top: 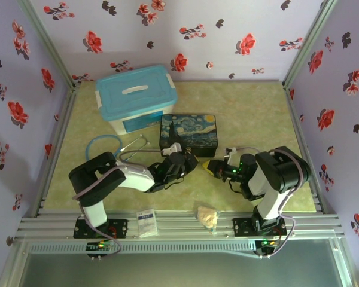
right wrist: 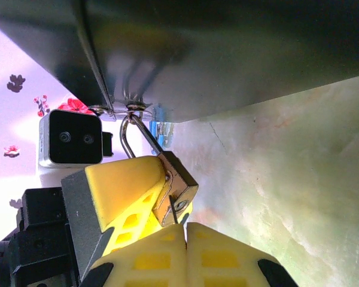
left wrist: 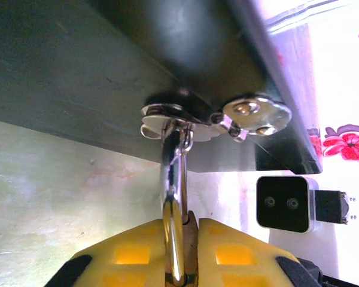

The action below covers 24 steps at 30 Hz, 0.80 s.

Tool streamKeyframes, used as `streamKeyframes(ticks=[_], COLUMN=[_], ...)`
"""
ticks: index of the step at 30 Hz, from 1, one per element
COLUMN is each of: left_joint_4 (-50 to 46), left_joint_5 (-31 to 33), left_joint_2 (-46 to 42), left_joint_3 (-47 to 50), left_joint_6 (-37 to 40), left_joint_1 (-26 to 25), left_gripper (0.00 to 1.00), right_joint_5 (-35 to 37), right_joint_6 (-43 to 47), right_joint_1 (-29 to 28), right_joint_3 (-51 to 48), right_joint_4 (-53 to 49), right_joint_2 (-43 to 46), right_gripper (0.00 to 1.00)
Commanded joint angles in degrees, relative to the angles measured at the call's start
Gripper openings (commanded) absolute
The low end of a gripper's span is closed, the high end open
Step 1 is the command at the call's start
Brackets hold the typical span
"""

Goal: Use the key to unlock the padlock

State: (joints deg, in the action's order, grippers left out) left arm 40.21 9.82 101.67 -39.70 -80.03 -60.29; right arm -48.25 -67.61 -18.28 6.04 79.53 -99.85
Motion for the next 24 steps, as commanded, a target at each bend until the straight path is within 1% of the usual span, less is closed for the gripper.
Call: streamKeyframes(ticks=[1,4,12,19,24], left_joint_4=[7.59,8.68,7.33,7.4,7.01], left_joint_5=[0.1,0.19,0.54,0.15,0.02], left_joint_2=[-0.13,0.71,1.09,1.97,1.96], left_joint_3=[-3.63,-3.78,-5.45,-6.38,-6.0], left_joint_6=[-0.11,-0.57,0.29,-0.11,0.11], left_joint_1=[1.01,1.14,1.41,1.58,1.41], left_gripper=[0.0,0.0,0.0,0.0,0.0], right_joint_5=[0.13,0.35,0.0,-0.27,-0.35], right_joint_6=[-0.38,-0.32,0.15,0.91,-0.03], right_joint_1=[-0.43,-0.31,0.0,1.41,1.97], right_joint_3=[-0.59,-1.01,-1.75,-2.47,-2.21], right_joint_4=[-0.19,-0.16,-0.16,-0.17,-0.17], right_joint_2=[-0.65,-0.24,-0.01,-0.26,3.02], right_gripper=[0.0,0.0,0.0,0.0,0.0])
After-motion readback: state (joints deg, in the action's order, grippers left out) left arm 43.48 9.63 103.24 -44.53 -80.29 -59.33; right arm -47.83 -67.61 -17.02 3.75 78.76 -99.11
